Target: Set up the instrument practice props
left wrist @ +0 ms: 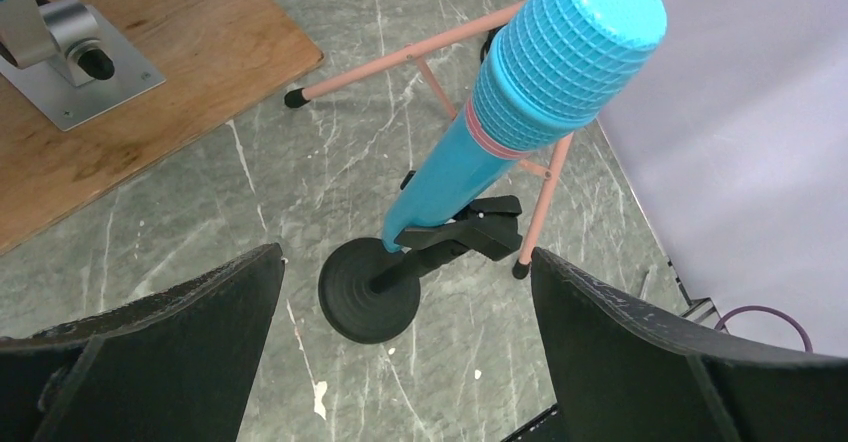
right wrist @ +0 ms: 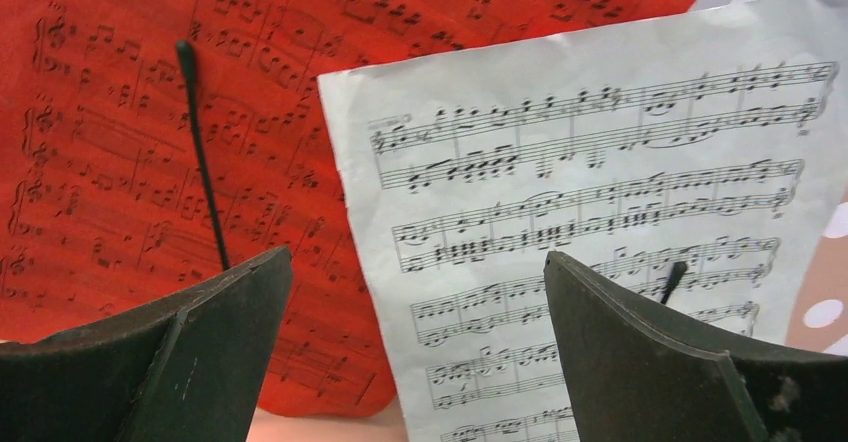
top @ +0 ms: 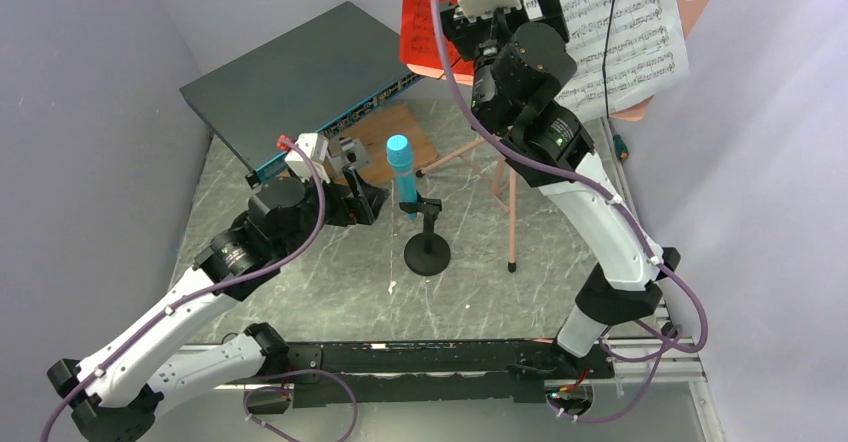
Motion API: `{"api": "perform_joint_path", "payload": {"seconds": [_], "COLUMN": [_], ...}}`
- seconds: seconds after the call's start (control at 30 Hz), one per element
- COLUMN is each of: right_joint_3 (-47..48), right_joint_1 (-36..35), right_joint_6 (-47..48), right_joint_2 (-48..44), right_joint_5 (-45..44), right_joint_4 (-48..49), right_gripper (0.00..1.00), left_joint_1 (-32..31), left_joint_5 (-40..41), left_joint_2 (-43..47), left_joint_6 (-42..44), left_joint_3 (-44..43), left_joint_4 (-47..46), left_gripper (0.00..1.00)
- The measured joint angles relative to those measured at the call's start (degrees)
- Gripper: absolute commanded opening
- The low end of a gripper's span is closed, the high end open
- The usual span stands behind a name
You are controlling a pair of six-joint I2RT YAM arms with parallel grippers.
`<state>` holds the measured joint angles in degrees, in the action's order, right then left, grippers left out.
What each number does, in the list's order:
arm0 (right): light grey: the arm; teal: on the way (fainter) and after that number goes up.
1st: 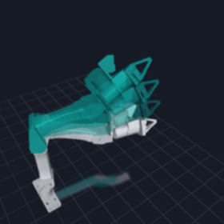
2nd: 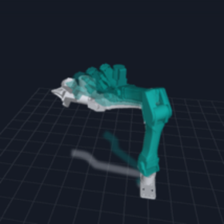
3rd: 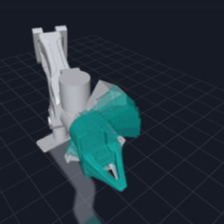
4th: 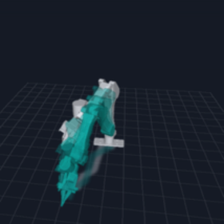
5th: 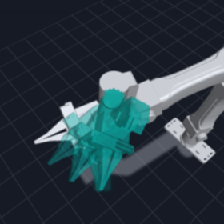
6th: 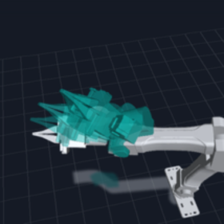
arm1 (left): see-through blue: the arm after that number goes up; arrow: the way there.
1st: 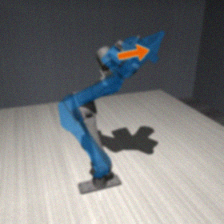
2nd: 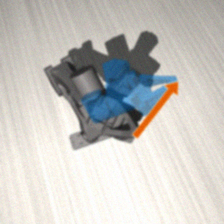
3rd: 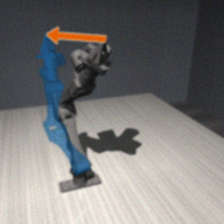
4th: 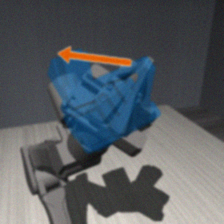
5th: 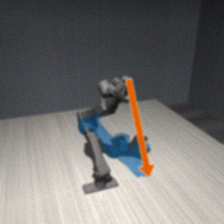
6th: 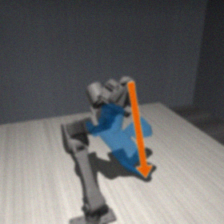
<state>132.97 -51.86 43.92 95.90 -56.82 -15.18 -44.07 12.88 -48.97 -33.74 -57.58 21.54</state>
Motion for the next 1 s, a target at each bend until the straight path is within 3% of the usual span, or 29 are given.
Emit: {"api": "perform_joint_path", "payload": {"seconds": [0.23, 0.43, 0.6, 0.83, 1.0], "right_joint_3": [3.23, -13.94, -26.38, -40.76, -43.43], "right_joint_1": [-0.55, -1.01, -1.09, -1.07, -1.07], "right_joint_6": [-7.32, -19.58, -26.16, -34.25, -37.86], "right_joint_2": [-1.51, -15.52, -27.23, -44.54, -51.63], "right_joint_5": [5.07, 15.98, 19.50, 17.35, 12.87], "right_joint_4": [-5.33, -7.02, -5.29, -3.10, -3.15], "right_gripper": [0.99, 1.00, 1.00, 1.00, 1.00], "left_joint_1": [0.00, 0.00, 0.00, 0.00, 0.00], "left_joint_5": [-1.11, -1.22, -0.61, 2.08, 4.00], "left_joint_2": [1.11, 2.19, 5.38, 10.73, 11.67], "left_joint_6": [0.11, 1.27, 4.24, 11.04, 15.65], "left_joint_3": [-0.04, -1.66, -4.57, -13.42, -20.00], "left_joint_4": [0.72, 3.93, 6.14, 6.10, 5.11], "left_gripper": [0.99, 0.99, 0.99, 0.99, 0.99]}}
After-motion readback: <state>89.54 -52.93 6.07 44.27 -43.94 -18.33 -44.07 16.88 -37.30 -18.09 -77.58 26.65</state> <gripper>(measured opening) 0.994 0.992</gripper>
